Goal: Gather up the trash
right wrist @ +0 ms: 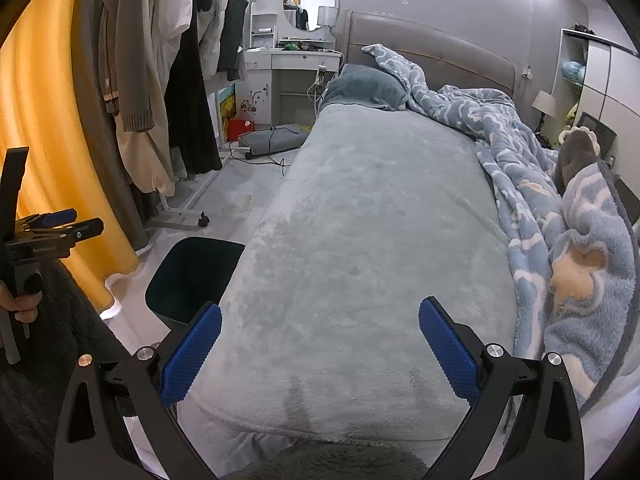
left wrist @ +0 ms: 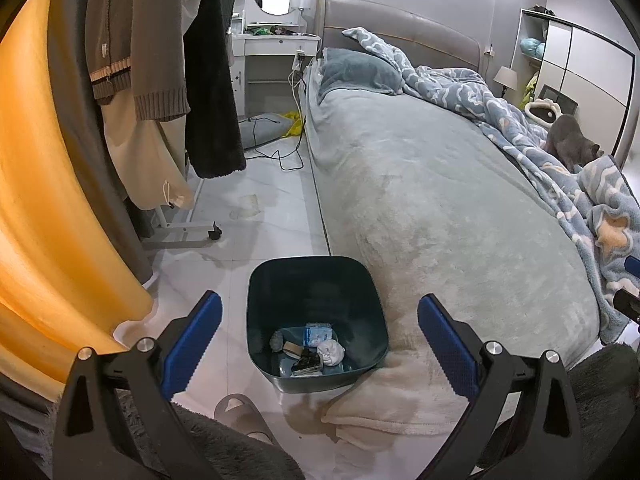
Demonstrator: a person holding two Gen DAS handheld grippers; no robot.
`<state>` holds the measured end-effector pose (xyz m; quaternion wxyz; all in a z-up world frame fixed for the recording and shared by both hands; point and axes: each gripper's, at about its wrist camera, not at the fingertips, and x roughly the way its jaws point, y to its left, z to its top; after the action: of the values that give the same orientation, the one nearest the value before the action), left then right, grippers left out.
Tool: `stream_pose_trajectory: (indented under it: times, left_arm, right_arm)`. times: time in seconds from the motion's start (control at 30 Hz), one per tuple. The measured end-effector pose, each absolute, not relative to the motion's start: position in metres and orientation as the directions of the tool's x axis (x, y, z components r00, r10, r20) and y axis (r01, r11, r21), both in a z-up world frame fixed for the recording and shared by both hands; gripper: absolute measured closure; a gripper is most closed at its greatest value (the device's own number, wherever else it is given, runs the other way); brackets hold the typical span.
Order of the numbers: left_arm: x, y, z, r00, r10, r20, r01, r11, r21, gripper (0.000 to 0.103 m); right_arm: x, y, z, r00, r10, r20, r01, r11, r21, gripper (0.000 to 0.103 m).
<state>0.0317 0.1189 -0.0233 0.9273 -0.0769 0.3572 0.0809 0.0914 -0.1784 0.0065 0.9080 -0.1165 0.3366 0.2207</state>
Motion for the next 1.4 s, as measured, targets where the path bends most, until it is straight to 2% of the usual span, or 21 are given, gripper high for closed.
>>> stream_pose_trajectory:
  times: [1.4]
  left_arm:
    - [0.0314,0.1133,-0.0239,0.727,0.091,-0.68,-0.199,0.977,-0.083,0.003]
  right_arm:
    - [0.0908,-0.1791,0.005,0.674,0.33,-0.661,-0.474,0.88,-0.044,0.003]
